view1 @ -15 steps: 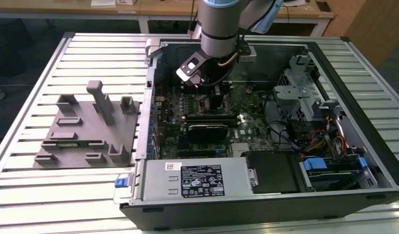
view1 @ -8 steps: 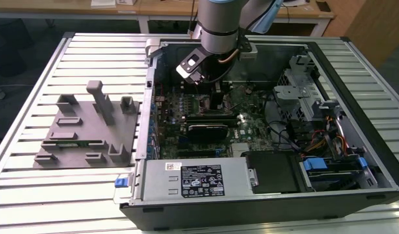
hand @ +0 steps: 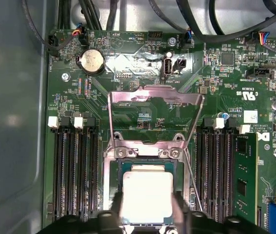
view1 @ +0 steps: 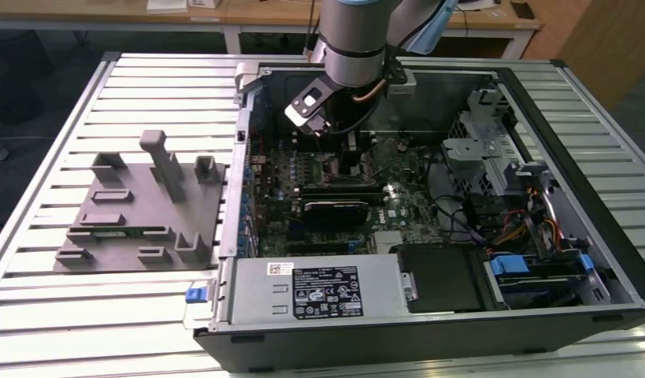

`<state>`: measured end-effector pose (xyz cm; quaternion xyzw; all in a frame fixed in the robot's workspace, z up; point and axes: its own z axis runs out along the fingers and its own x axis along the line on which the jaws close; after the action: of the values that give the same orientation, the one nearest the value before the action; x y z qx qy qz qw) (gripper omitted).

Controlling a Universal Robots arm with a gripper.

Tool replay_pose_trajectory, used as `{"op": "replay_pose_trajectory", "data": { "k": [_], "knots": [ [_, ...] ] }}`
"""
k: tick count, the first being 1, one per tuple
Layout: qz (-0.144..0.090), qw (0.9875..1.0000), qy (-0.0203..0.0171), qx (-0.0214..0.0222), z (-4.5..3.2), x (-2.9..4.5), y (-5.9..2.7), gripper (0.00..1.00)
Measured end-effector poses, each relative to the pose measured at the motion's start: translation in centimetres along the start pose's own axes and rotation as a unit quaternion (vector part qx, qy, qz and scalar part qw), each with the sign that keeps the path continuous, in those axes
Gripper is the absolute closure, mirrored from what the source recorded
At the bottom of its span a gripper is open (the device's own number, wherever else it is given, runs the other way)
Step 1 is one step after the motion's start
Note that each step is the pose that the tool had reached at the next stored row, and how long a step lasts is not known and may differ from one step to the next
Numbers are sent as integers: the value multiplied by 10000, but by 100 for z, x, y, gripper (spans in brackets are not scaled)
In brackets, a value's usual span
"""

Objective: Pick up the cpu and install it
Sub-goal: 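Place the cpu into insertion slot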

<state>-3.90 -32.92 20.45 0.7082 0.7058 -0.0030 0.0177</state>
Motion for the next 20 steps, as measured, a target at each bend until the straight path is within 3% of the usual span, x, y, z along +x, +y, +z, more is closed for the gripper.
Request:
{"op": "replay_pose_trajectory", "data": {
  "k": [2, 3, 5, 6, 8, 10, 18, 20],
  "knots": [
    [0, 10000, 0, 0, 0, 0, 0, 58],
    [0, 10000, 0, 0, -1, 0, 0, 58],
    [0, 10000, 0, 0, -1, 0, 0, 70],
    [0, 10000, 0, 0, -1, 0, 0, 70],
    [0, 10000, 0, 0, -2, 0, 0, 82],
    [0, 10000, 0, 0, -2, 0, 0, 87],
    [0, 10000, 1, 0, -3, 0, -1, 89],
    [1, 10000, 35, -13, -3, -1, -7, 89]
  ]
}}
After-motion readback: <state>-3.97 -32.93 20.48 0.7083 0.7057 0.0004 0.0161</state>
